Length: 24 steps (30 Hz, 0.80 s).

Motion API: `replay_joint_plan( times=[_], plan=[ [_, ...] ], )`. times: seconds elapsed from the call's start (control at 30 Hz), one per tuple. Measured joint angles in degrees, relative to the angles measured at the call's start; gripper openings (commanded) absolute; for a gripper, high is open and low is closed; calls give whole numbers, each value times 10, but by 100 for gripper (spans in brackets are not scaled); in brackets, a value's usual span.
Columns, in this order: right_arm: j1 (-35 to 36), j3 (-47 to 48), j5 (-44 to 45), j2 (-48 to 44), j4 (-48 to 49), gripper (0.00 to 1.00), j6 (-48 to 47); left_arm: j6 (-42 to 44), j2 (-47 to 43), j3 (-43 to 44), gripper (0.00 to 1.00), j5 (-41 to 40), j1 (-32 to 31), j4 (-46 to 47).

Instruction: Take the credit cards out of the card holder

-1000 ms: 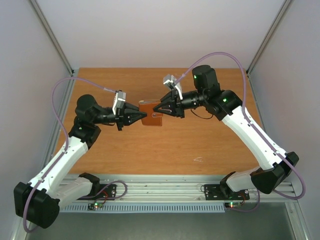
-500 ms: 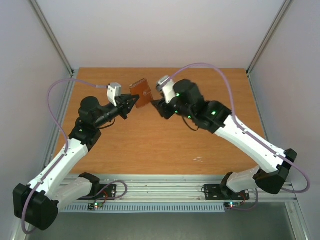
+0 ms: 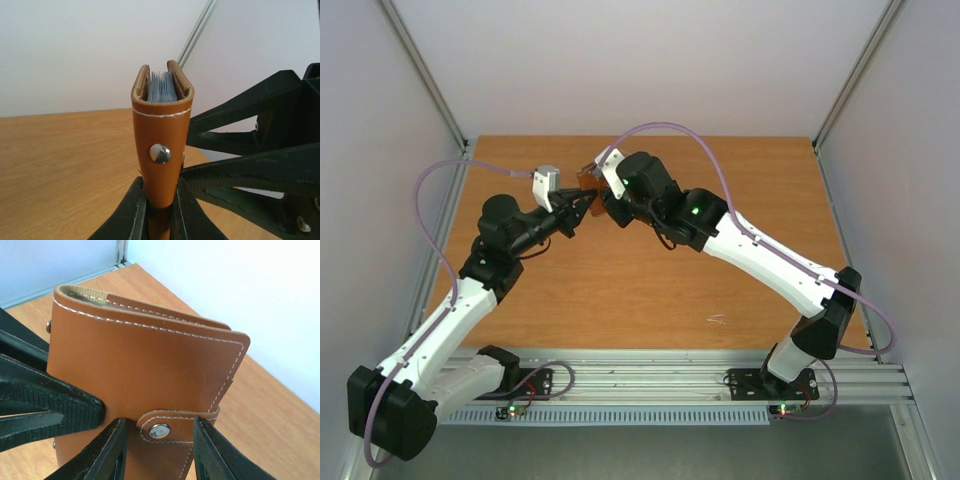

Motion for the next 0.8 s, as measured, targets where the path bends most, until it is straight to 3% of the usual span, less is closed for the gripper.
replay_joint_plan(
  times=[0.37, 0.5, 0.8],
  plan=[
    [6, 46, 43, 37, -12, 24, -24, -17, 0, -4, 0, -19, 4, 3],
    [9, 50, 53, 44, -22, 2, -24, -18, 0, -9, 0, -21, 4, 3],
    [-12, 47, 148, 51, -43, 1, -23, -22, 0, -13, 0, -3, 1, 3]
  ],
)
